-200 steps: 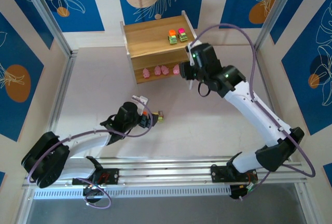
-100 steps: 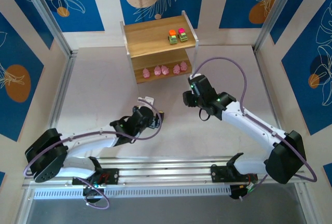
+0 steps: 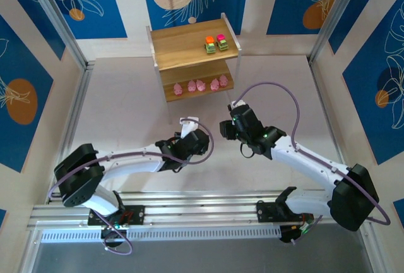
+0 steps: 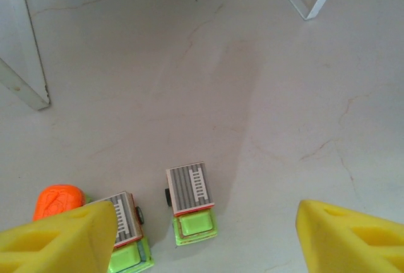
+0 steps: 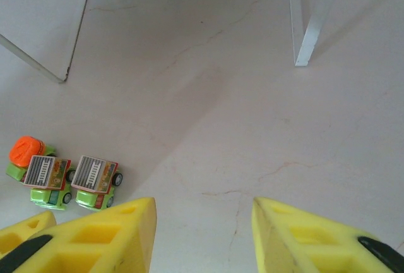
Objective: Place and organize the plastic toys onto the shelf
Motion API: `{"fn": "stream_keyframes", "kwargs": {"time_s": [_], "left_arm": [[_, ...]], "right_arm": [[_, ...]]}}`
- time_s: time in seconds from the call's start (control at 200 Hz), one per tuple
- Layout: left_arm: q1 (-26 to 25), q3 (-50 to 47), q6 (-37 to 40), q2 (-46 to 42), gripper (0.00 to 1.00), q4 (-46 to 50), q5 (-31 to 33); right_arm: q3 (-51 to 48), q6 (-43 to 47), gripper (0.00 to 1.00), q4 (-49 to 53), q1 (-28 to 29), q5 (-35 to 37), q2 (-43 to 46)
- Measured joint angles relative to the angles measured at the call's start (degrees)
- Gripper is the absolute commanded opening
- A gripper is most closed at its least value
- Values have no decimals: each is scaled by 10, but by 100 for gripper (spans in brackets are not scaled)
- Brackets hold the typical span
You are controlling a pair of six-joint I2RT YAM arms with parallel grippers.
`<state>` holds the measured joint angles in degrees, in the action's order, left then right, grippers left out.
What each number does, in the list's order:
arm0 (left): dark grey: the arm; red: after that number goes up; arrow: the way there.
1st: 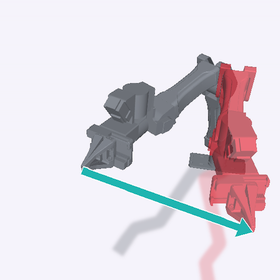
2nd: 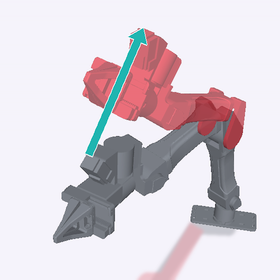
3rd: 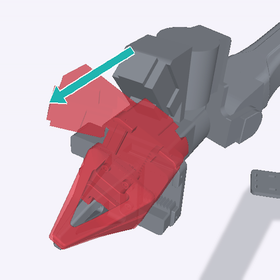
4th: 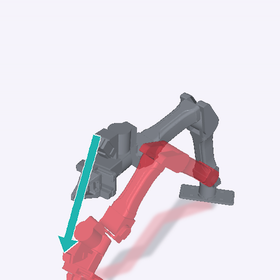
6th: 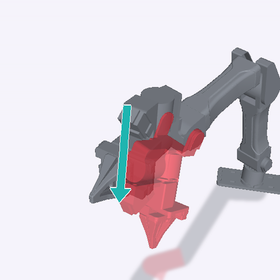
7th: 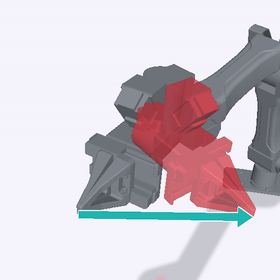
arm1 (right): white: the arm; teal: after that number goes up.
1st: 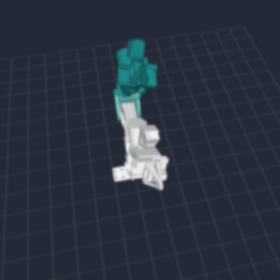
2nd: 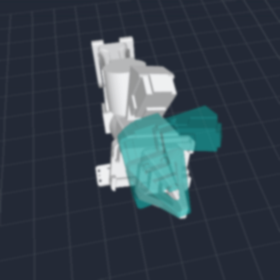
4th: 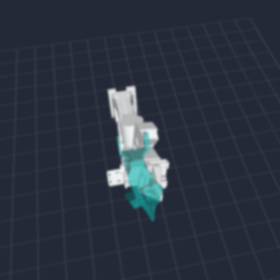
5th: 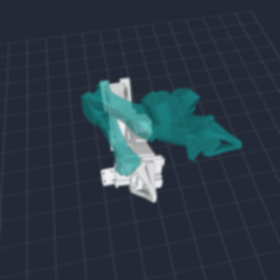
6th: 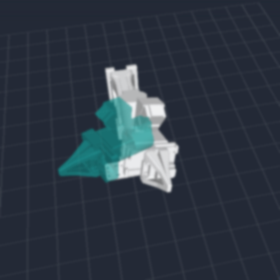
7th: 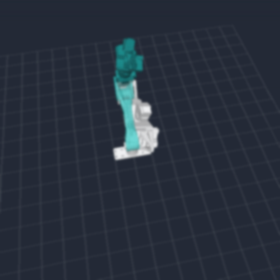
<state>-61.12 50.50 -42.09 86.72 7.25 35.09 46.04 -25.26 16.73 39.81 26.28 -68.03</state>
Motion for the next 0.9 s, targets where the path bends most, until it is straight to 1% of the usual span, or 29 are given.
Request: {"fn": "stream_keyframes", "kwargs": {"time_s": [0.275,0.4,0.755,0.9], "left_arm": [[0,38,-36,40,66,32,1],[0,51,-46,54,61,47,2],[3,93,-72,106,54,76,0],[10,106,-80,129,51,95,-3]], "right_arm": [[-28,-7,43,-13,28,1,0],[-56,-10,40,-33,29,5,0],[-63,-30,40,-37,-16,2,-4],[-63,-38,38,-37,-30,-2,-4]]}}
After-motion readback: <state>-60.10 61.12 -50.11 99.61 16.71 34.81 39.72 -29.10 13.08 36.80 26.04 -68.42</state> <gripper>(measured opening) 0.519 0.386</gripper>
